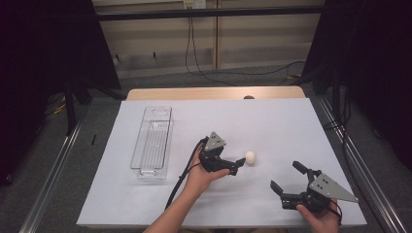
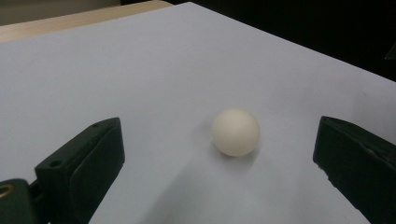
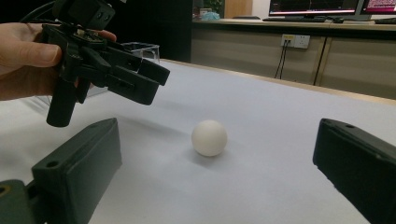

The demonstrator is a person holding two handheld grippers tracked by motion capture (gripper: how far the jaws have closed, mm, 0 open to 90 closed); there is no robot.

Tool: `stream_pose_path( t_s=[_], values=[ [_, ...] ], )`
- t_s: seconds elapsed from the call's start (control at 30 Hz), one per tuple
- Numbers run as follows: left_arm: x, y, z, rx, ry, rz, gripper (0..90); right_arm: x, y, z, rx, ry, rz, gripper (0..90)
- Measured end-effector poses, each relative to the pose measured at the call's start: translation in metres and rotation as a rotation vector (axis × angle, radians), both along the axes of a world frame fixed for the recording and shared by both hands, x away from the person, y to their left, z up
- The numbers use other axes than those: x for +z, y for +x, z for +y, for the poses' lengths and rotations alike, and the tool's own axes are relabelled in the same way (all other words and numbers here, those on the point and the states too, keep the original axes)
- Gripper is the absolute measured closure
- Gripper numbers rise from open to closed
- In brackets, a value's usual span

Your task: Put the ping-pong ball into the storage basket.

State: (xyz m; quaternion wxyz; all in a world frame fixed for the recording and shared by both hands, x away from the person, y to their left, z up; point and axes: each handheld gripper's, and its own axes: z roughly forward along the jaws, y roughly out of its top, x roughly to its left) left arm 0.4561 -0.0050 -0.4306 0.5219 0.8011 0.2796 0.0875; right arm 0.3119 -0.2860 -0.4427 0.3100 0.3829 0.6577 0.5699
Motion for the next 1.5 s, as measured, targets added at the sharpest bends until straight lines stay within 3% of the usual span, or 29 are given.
stream_pose_path(
  t_s=[0.63,0.87,1.03,1.5],
  values=[
    [-0.003,0.005,-0.006,-0.022,-0.002,0.008,2.7,0.000,0.000,0.000,-0.003,0.003,0.000,0.8],
    [-0.004,0.006,-0.008,-0.022,0.007,0.010,3.3,0.000,0.000,0.000,-0.002,-0.001,-0.004,0.8],
    [-0.002,0.005,-0.012,-0.037,0.039,0.011,3.2,0.000,0.001,0.000,-0.003,0.002,-0.005,0.8],
    [-0.003,0.011,-0.024,-0.042,0.052,0.035,3.1,0.001,0.000,0.000,-0.007,0.010,-0.004,0.8]
  ],
)
